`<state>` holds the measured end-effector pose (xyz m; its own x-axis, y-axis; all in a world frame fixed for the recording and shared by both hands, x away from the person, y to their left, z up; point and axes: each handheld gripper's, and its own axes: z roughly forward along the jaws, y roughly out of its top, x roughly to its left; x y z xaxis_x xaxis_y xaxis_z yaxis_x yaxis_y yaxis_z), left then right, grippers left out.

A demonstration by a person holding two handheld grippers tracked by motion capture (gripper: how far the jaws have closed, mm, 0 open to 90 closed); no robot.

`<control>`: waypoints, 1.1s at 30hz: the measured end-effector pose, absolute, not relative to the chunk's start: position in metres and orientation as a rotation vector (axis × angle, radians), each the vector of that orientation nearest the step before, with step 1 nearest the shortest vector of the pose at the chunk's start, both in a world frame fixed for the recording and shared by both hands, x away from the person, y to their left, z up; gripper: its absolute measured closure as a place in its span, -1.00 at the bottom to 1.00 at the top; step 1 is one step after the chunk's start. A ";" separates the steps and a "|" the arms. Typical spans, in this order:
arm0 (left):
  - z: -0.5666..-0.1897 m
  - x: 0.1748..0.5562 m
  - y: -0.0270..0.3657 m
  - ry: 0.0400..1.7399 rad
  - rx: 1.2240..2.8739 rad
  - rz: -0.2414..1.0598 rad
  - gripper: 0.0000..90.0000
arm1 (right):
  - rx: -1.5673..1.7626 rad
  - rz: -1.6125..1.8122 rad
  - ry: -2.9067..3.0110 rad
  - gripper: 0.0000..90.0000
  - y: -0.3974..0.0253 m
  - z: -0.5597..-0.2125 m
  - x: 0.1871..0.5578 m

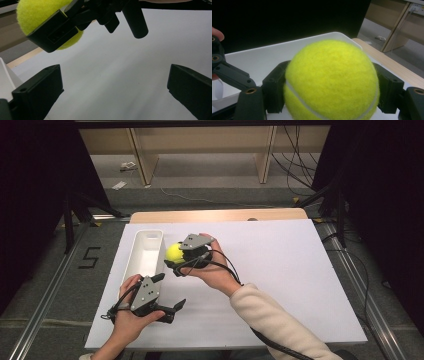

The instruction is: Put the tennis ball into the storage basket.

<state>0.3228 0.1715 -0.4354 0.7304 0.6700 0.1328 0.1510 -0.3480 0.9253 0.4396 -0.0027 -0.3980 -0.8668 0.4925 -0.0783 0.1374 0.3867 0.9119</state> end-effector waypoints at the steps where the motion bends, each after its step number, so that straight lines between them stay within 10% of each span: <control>1: -0.435 0.323 0.171 0.634 1.881 0.617 -1.00 | 0.545 1.474 2.311 -0.41 -0.003 -0.398 0.440; 33: -0.436 0.323 0.172 0.636 1.883 0.617 -1.00 | 0.576 1.525 2.323 -0.41 0.006 -0.392 0.440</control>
<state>0.3229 0.1717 -0.4357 0.7301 0.6703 0.1328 0.1524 -0.3493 0.9245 0.4403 0.0060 -0.3923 -0.8739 0.4851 -0.0318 0.1638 0.3553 0.9203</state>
